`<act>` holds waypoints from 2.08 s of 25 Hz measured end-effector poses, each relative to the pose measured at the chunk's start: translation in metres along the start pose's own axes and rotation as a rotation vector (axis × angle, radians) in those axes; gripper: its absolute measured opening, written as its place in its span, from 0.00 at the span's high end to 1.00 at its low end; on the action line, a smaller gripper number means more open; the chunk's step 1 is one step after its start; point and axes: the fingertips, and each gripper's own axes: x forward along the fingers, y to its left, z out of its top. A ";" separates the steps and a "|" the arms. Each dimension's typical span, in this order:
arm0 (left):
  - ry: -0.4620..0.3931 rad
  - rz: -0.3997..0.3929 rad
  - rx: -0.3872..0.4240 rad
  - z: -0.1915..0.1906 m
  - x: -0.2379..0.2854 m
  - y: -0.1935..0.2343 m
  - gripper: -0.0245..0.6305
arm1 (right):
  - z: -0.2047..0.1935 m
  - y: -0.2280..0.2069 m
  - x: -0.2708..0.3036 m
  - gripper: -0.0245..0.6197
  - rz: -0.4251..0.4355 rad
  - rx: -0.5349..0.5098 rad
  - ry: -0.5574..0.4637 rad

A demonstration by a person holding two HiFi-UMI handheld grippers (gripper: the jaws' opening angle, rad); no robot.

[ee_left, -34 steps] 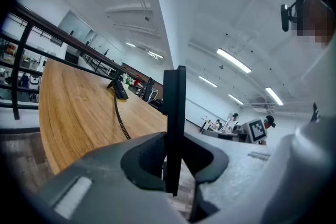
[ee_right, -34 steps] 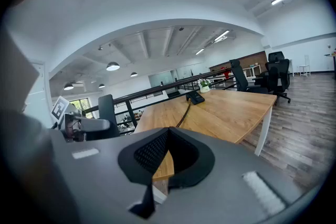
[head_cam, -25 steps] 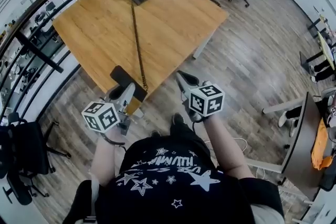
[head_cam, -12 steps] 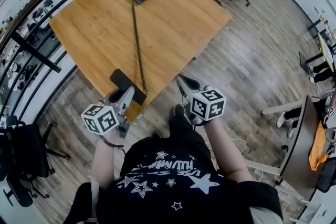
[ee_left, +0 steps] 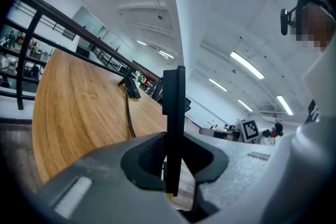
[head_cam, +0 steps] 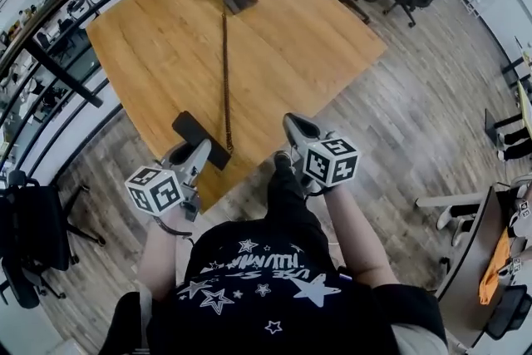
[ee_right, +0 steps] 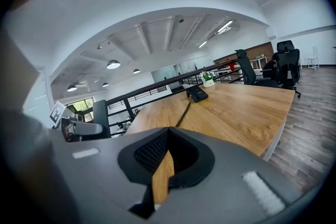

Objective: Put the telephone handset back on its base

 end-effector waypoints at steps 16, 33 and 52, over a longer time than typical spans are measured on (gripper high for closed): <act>-0.073 0.136 -0.045 0.082 0.142 0.027 0.83 | 0.111 -0.161 0.113 0.96 0.122 0.008 0.046; -0.110 0.158 -0.072 0.172 0.269 0.047 0.83 | 0.174 -0.238 0.213 0.96 0.262 -0.011 0.121; 0.026 0.070 -0.060 0.236 0.368 0.148 0.83 | 0.188 -0.264 0.337 0.96 0.366 -0.027 0.247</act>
